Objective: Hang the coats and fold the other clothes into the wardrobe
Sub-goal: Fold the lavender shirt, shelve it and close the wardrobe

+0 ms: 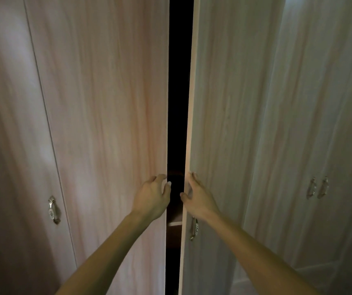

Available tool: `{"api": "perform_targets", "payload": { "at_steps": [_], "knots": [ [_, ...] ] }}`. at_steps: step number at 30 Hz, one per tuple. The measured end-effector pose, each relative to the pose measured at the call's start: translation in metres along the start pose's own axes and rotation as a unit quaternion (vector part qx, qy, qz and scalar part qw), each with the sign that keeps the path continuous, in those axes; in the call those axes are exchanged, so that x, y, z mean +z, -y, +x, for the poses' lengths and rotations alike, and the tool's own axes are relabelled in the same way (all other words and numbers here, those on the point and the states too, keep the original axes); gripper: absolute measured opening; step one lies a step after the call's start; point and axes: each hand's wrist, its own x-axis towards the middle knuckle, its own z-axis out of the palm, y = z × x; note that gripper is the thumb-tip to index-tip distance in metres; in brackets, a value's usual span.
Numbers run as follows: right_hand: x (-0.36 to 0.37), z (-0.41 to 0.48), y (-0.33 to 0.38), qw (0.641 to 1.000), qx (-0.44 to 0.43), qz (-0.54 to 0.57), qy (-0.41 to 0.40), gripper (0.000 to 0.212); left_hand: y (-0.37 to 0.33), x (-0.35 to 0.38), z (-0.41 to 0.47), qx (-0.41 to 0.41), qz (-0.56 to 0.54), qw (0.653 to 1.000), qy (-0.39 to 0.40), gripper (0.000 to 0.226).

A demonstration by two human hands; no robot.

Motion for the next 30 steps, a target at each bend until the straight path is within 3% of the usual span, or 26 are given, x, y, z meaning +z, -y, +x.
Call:
{"api": "perform_targets", "payload": {
  "at_steps": [19,30],
  "knots": [
    [0.048,0.117,-0.025,0.996,-0.079,-0.039,0.017,0.07,0.043,0.048,0.102,0.001,0.135,0.991,0.022,0.044],
    [0.077,0.167,-0.032,0.995,-0.085,-0.055,-0.019,0.051,0.062,0.066,0.126,-0.035,0.141,0.989,0.026,0.045]
  ]
}}
